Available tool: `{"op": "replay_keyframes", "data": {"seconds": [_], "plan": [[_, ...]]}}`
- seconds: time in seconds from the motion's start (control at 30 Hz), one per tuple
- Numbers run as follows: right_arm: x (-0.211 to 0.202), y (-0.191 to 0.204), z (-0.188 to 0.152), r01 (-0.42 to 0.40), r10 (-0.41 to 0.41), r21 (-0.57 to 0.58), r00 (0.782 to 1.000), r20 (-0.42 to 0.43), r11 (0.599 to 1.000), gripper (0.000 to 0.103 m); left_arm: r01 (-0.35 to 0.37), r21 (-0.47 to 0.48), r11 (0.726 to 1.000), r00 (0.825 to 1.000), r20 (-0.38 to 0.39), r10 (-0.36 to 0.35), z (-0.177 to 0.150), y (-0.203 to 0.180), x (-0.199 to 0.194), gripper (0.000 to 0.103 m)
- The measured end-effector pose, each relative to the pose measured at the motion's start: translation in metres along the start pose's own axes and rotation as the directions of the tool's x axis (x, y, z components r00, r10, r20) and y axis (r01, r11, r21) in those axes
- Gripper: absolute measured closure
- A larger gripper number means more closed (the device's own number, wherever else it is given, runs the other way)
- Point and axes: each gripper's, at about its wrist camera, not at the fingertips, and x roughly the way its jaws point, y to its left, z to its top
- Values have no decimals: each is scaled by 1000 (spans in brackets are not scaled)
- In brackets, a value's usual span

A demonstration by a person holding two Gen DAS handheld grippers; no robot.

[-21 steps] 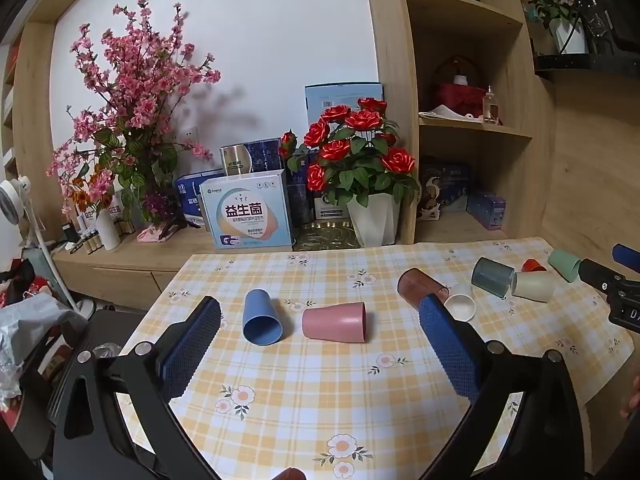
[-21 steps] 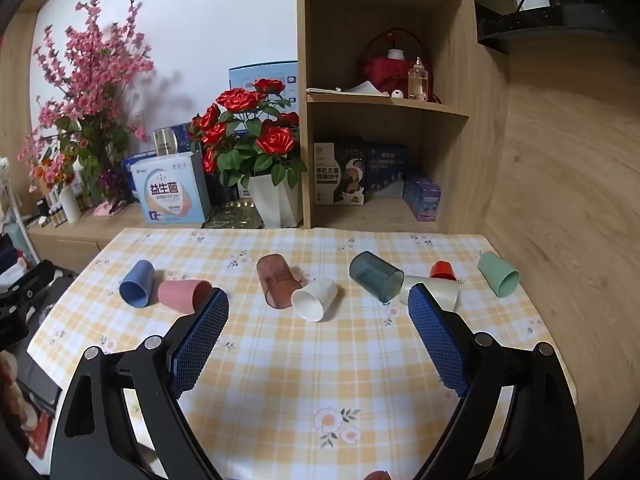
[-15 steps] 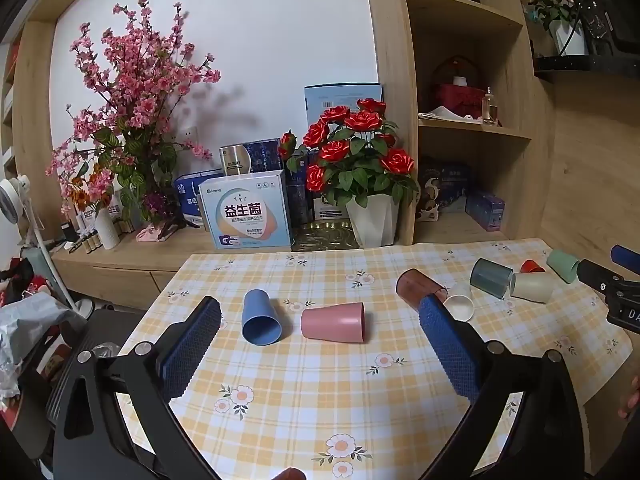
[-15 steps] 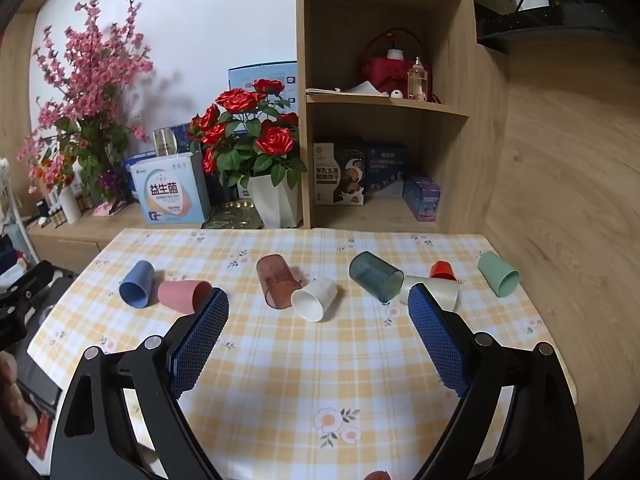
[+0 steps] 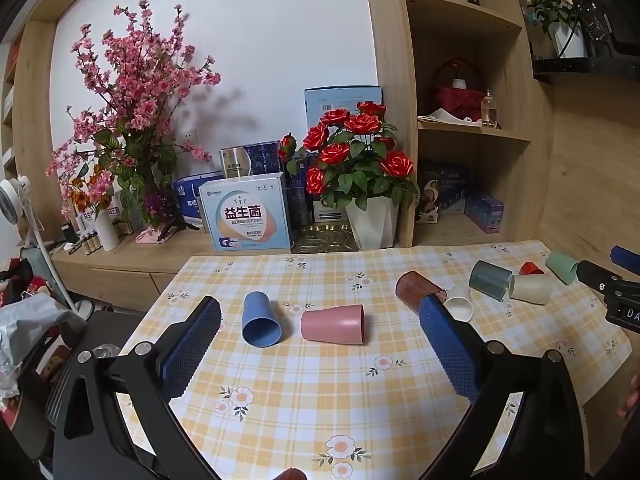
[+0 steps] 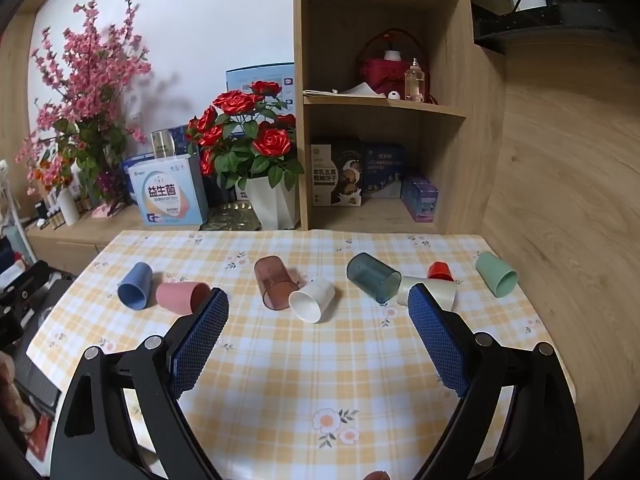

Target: Flip cup upside down

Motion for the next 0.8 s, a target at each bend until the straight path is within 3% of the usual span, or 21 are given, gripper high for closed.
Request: {"op": "replay_keyframes", "data": {"seconds": [0.8], "plan": [[2, -6, 3, 1, -1, -2, 1000, 6, 1000, 15, 7, -5, 1000, 1000, -5, -7, -5, 3, -3, 6]]}}
